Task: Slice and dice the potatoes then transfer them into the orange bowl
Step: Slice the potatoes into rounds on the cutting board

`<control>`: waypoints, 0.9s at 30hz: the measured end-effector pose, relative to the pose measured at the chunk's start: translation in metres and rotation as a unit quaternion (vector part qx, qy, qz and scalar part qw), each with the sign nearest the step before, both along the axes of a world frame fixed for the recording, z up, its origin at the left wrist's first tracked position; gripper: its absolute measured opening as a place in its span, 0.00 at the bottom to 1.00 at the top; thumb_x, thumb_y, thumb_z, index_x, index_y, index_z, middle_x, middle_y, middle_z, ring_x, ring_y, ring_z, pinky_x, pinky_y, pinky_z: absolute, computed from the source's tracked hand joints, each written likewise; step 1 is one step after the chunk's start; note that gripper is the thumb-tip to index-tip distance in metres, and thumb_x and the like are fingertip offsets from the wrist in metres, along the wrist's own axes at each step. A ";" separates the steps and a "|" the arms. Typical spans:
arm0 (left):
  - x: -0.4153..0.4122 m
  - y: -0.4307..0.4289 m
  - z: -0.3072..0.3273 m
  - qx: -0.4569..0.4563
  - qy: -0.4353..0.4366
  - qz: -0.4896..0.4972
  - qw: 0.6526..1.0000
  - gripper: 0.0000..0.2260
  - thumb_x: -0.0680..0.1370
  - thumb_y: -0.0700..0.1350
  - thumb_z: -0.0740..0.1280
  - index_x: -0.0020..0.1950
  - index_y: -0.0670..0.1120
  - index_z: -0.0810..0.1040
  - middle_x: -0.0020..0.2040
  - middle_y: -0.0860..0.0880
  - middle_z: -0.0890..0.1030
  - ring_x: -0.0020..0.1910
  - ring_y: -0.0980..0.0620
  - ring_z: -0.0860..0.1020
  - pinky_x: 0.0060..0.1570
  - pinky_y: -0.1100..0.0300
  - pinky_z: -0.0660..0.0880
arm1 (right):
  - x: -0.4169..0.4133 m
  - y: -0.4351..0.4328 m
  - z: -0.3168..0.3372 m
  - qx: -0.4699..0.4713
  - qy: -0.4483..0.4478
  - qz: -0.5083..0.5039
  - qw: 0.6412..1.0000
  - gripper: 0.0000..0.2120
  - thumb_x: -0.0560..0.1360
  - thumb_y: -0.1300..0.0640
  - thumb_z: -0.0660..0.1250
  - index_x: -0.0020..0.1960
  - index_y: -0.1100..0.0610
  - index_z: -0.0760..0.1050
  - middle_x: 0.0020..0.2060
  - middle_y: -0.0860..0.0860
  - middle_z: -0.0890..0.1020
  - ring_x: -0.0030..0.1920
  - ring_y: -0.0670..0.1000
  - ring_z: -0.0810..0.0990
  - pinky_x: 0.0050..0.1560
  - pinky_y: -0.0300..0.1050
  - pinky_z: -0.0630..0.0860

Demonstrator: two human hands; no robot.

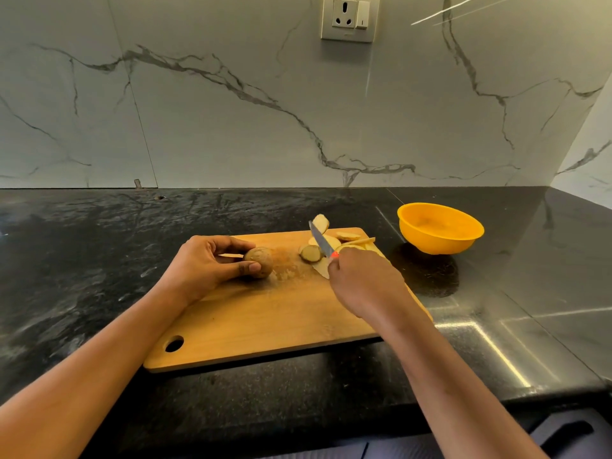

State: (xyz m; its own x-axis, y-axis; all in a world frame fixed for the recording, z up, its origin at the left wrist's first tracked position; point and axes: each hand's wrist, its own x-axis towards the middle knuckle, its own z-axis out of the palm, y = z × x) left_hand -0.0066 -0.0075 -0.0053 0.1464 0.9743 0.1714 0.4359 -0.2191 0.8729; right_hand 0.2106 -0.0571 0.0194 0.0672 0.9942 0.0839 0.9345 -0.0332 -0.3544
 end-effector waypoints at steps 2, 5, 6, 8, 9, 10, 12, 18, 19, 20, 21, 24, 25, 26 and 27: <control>-0.001 0.000 0.000 -0.001 -0.001 0.000 1.000 0.18 0.61 0.49 0.76 0.50 0.52 0.82 0.46 0.54 0.84 0.45 0.62 0.82 0.48 0.69 0.72 | 0.005 0.000 0.002 -0.048 0.120 0.019 0.991 0.15 0.82 0.53 0.54 0.49 0.58 0.76 0.31 0.52 0.76 0.31 0.49 0.75 0.31 0.45 0.73; -0.002 0.002 -0.001 -0.001 0.004 0.002 1.000 0.18 0.61 0.49 0.76 0.50 0.52 0.82 0.46 0.54 0.84 0.46 0.61 0.82 0.49 0.68 0.73 | 0.010 -0.003 0.004 -0.166 0.391 0.019 0.905 0.16 0.83 0.50 0.54 0.45 0.56 0.75 0.24 0.48 0.71 0.22 0.43 0.65 0.22 0.35 0.62; -0.002 0.002 -0.001 -0.001 0.004 0.003 1.000 0.18 0.61 0.50 0.76 0.50 0.52 0.82 0.46 0.54 0.84 0.46 0.61 0.82 0.49 0.68 0.73 | 0.012 -0.004 0.005 -0.191 0.454 0.022 0.870 0.16 0.83 0.50 0.54 0.45 0.57 0.75 0.23 0.48 0.70 0.20 0.43 0.63 0.21 0.34 0.60; -0.002 0.003 -0.001 0.002 0.009 0.004 1.000 0.18 0.61 0.50 0.76 0.50 0.52 0.82 0.47 0.54 0.84 0.46 0.61 0.81 0.48 0.69 0.72 | 0.016 -0.004 0.005 -0.209 0.528 0.026 0.823 0.16 0.82 0.50 0.55 0.45 0.58 0.74 0.23 0.48 0.68 0.19 0.42 0.62 0.19 0.33 0.58; -0.002 0.003 -0.001 0.004 0.011 0.004 1.000 0.18 0.61 0.50 0.76 0.50 0.52 0.82 0.47 0.55 0.84 0.47 0.61 0.81 0.47 0.70 0.72 | 0.018 -0.003 0.006 -0.209 0.543 0.024 0.813 0.15 0.82 0.51 0.55 0.45 0.58 0.74 0.23 0.48 0.68 0.18 0.42 0.62 0.19 0.33 0.58; -0.001 0.003 -0.001 0.004 0.013 0.005 1.000 0.18 0.61 0.51 0.76 0.50 0.52 0.82 0.47 0.55 0.83 0.47 0.60 0.81 0.46 0.70 0.71 | 0.019 -0.003 0.006 -0.211 0.554 0.018 0.805 0.15 0.82 0.51 0.55 0.45 0.58 0.74 0.22 0.48 0.68 0.18 0.42 0.62 0.18 0.33 0.58; -0.001 0.002 0.000 0.001 0.010 0.003 1.000 0.18 0.61 0.51 0.75 0.50 0.53 0.82 0.48 0.55 0.83 0.48 0.61 0.80 0.46 0.70 0.72 | 0.022 -0.003 0.007 -0.223 0.574 0.005 0.788 0.14 0.82 0.51 0.56 0.46 0.59 0.75 0.22 0.48 0.69 0.18 0.42 0.62 0.18 0.33 0.59; -0.003 0.003 -0.002 0.002 0.017 0.003 1.000 0.19 0.60 0.53 0.75 0.50 0.54 0.82 0.48 0.55 0.83 0.49 0.59 0.81 0.49 0.69 0.71 | 0.024 -0.011 0.012 -0.118 0.397 0.006 0.910 0.16 0.82 0.50 0.55 0.46 0.57 0.76 0.25 0.49 0.70 0.22 0.43 0.65 0.21 0.34 0.61; -0.002 0.003 -0.001 0.004 0.020 0.006 1.000 0.19 0.60 0.53 0.75 0.49 0.54 0.82 0.47 0.55 0.83 0.48 0.61 0.81 0.47 0.70 0.71 | 0.020 -0.013 0.012 -0.103 0.322 0.023 0.941 0.16 0.82 0.50 0.55 0.45 0.56 0.76 0.26 0.49 0.71 0.23 0.43 0.66 0.21 0.36 0.62; -0.003 0.003 -0.001 0.007 0.024 0.012 1.000 0.19 0.59 0.54 0.75 0.49 0.54 0.82 0.46 0.56 0.83 0.47 0.62 0.81 0.45 0.71 0.70 | 0.015 -0.016 0.010 -0.095 0.252 0.042 0.962 0.15 0.82 0.50 0.55 0.46 0.55 0.76 0.28 0.49 0.73 0.25 0.44 0.68 0.23 0.38 0.65; -0.003 0.003 -0.001 0.010 0.027 0.017 0.999 0.19 0.59 0.54 0.75 0.49 0.54 0.82 0.46 0.56 0.83 0.46 0.63 0.80 0.44 0.71 0.70 | 0.010 -0.019 0.008 -0.086 0.187 0.058 0.977 0.15 0.82 0.49 0.54 0.47 0.54 0.77 0.30 0.49 0.74 0.27 0.45 0.71 0.26 0.40 0.69; -0.005 0.003 0.000 0.022 0.034 0.030 0.999 0.20 0.59 0.53 0.75 0.50 0.52 0.82 0.45 0.56 0.83 0.44 0.66 0.80 0.40 0.75 0.70 | -0.002 -0.023 0.001 -0.044 0.076 0.082 0.993 0.16 0.82 0.47 0.53 0.52 0.53 0.77 0.39 0.50 0.79 0.38 0.48 0.76 0.37 0.46 0.73; -0.006 0.004 0.000 0.027 0.037 0.037 0.998 0.20 0.60 0.53 0.76 0.50 0.52 0.82 0.45 0.56 0.83 0.43 0.67 0.79 0.38 0.76 0.70 | -0.005 -0.023 -0.001 -0.038 0.064 0.082 0.994 0.16 0.82 0.47 0.53 0.54 0.53 0.77 0.42 0.50 0.80 0.40 0.48 0.77 0.37 0.45 0.72; -0.007 0.004 0.000 0.031 0.042 0.045 0.998 0.19 0.60 0.52 0.76 0.50 0.52 0.82 0.45 0.57 0.83 0.43 0.67 0.79 0.37 0.77 0.70 | -0.007 -0.021 -0.002 -0.037 0.050 0.081 0.995 0.15 0.82 0.47 0.54 0.55 0.52 0.77 0.43 0.49 0.80 0.42 0.48 0.77 0.38 0.44 0.71; -0.009 0.005 0.001 0.034 0.047 0.052 0.997 0.19 0.61 0.52 0.76 0.51 0.51 0.82 0.46 0.57 0.83 0.43 0.66 0.79 0.37 0.76 0.70 | -0.010 -0.020 -0.003 -0.041 0.034 0.081 0.995 0.15 0.81 0.47 0.54 0.56 0.52 0.76 0.45 0.49 0.80 0.44 0.48 0.77 0.40 0.44 0.72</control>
State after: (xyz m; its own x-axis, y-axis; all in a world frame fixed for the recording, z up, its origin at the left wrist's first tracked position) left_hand -0.0160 -0.0028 -0.0042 0.0645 0.9715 0.2280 0.5388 -0.2262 0.8115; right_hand 0.2009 -0.0767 0.0160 -0.0913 0.9958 0.0037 0.9042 0.0845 -0.4188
